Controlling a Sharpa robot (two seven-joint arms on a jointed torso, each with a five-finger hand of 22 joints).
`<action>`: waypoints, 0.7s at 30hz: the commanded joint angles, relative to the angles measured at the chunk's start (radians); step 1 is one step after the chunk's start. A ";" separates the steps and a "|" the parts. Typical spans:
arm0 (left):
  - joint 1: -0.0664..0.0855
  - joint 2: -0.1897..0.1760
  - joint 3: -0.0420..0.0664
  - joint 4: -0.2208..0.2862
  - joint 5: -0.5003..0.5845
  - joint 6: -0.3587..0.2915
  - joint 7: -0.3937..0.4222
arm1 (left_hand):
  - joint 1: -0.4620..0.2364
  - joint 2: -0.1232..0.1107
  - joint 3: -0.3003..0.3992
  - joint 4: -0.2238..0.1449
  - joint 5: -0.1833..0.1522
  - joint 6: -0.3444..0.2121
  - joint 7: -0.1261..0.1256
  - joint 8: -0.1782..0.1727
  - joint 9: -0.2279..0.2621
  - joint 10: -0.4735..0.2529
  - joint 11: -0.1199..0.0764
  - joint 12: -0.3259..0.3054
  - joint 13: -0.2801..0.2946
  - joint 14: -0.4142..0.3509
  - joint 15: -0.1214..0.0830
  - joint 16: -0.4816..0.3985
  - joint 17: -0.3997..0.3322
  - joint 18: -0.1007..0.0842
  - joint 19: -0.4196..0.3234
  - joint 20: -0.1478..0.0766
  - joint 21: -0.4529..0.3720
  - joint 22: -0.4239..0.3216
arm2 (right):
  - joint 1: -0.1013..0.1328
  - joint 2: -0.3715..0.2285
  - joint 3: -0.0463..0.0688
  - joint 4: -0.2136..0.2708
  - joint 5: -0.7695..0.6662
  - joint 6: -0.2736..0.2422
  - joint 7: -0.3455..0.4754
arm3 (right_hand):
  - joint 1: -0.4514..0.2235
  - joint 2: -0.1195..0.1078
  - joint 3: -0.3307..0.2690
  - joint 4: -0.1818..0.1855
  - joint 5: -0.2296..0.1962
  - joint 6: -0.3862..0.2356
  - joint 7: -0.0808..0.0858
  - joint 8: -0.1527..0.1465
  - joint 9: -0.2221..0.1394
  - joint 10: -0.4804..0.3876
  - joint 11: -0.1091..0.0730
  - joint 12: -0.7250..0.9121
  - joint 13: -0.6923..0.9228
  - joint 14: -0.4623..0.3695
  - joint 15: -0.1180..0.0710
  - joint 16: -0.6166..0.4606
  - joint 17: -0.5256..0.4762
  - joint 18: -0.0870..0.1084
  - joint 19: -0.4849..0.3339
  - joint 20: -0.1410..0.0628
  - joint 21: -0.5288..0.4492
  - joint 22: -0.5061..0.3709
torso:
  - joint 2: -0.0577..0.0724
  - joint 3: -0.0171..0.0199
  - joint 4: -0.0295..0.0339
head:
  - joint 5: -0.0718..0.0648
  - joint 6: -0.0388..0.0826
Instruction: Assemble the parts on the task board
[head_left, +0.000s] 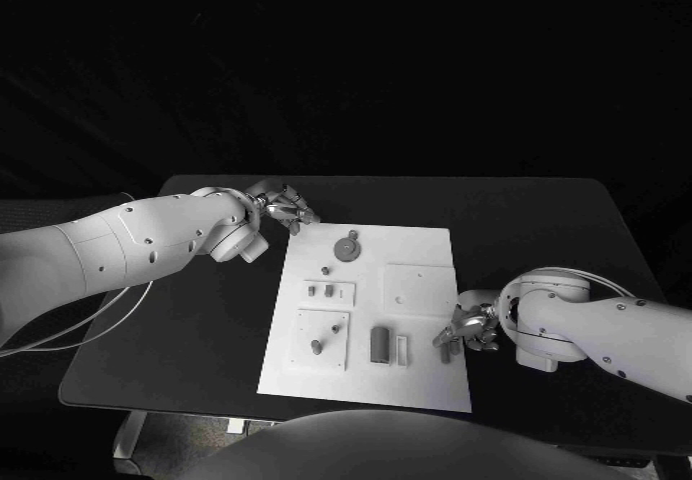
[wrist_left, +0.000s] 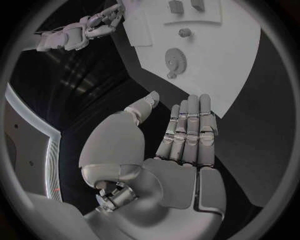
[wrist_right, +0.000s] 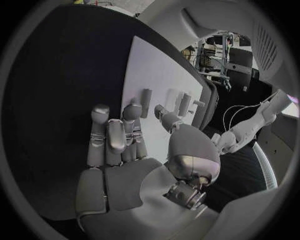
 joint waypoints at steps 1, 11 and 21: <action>0.001 0.002 0.000 0.002 0.005 0.001 0.014 | -0.007 0.000 -0.001 0.004 -0.003 -0.002 0.001 -0.003 0.000 -0.003 0.001 0.007 -0.001 0.009 -0.001 -0.003 0.001 0.014 0.005 -0.002 -0.006 0.002 | -0.012 0.011 -0.006 -0.011 -0.034 0.027 -0.005 | -0.004 0.005 0.000 -0.004 -0.004 -0.008 0.001 -0.003 0.001 0.007 0.001 0.005 -0.001 0.009 0.001 0.004 0.003 0.028 -0.007 0.001 0.003 0.013 | 0.000 -0.0002 0.0000 | -0.002 0.000; 0.001 0.002 0.000 0.002 0.005 0.001 0.012 | -0.007 0.000 -0.001 0.003 -0.003 -0.002 0.001 -0.003 0.000 -0.003 0.001 0.007 -0.001 0.009 -0.001 -0.004 0.002 0.014 0.005 -0.002 -0.006 0.002 | -0.028 0.038 -0.006 -0.035 -0.098 0.046 -0.010 | 0.004 0.011 0.004 -0.014 -0.004 -0.006 0.000 -0.002 0.001 0.010 -0.001 0.006 -0.001 0.013 0.001 0.007 0.010 0.028 -0.006 0.000 0.005 0.014 | 0.000 0.0001 0.0000 | -0.001 0.000; 0.001 0.002 0.000 0.002 0.005 0.004 0.010 | -0.003 0.001 -0.001 0.001 -0.003 -0.002 0.000 -0.003 0.001 -0.003 0.000 0.008 -0.001 0.009 -0.001 -0.004 0.003 0.015 0.005 -0.003 -0.007 0.002 | -0.041 0.064 -0.005 -0.042 -0.201 0.065 -0.016 | 0.077 0.045 0.015 -0.103 -0.004 -0.006 0.001 -0.003 0.001 0.011 0.000 0.007 -0.001 0.010 0.003 0.008 0.008 0.028 -0.007 -0.002 0.010 0.015 | 0.000 0.0002 -0.0003 | -0.004 0.000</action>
